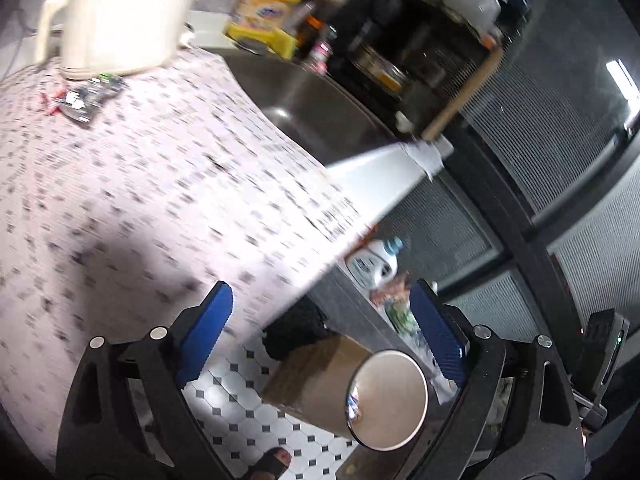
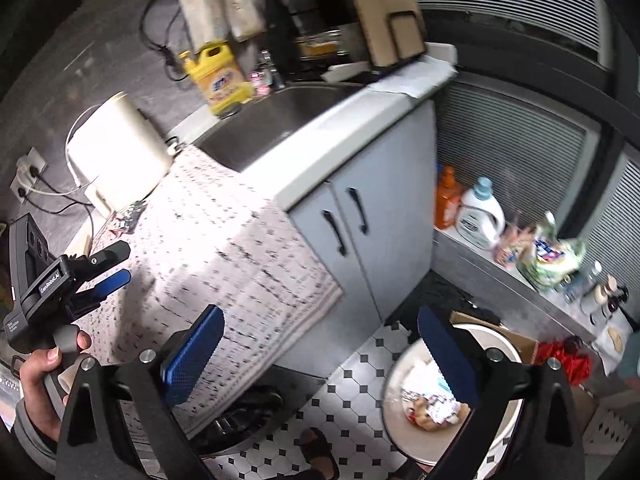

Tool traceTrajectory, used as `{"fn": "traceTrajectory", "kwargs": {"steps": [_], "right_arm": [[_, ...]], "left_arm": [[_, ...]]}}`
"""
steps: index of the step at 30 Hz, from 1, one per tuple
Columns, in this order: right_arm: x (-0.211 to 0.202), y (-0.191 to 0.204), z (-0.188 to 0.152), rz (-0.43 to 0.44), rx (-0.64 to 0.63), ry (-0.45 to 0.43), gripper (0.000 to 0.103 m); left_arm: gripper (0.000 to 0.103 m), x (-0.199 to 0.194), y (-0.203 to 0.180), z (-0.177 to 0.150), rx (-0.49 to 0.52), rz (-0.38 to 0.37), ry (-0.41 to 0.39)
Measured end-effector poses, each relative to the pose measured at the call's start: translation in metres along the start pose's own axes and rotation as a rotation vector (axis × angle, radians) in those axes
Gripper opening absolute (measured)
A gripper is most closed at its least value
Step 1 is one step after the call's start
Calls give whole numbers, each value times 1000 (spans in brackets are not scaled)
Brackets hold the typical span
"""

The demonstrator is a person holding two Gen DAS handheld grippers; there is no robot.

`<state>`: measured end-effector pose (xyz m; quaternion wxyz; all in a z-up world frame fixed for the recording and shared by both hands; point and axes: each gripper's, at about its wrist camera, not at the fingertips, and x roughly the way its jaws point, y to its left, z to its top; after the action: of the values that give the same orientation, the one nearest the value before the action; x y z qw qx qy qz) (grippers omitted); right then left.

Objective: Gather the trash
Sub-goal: 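Raise both open tools up from the bin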

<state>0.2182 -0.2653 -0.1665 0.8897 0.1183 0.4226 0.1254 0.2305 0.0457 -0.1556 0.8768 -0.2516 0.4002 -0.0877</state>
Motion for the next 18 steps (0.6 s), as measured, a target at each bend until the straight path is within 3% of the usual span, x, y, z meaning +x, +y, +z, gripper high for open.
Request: {"fn": "traceTrajectory", "kwargs": {"steps": [13,18], "right_arm": [[44,113,19,55,-122,11,95],[64,153,21,67,-156,26,88]], "left_arm": [[89,-49,98,50,-59,76,-136],[70,-60,145,70,-98,98,-159]]}}
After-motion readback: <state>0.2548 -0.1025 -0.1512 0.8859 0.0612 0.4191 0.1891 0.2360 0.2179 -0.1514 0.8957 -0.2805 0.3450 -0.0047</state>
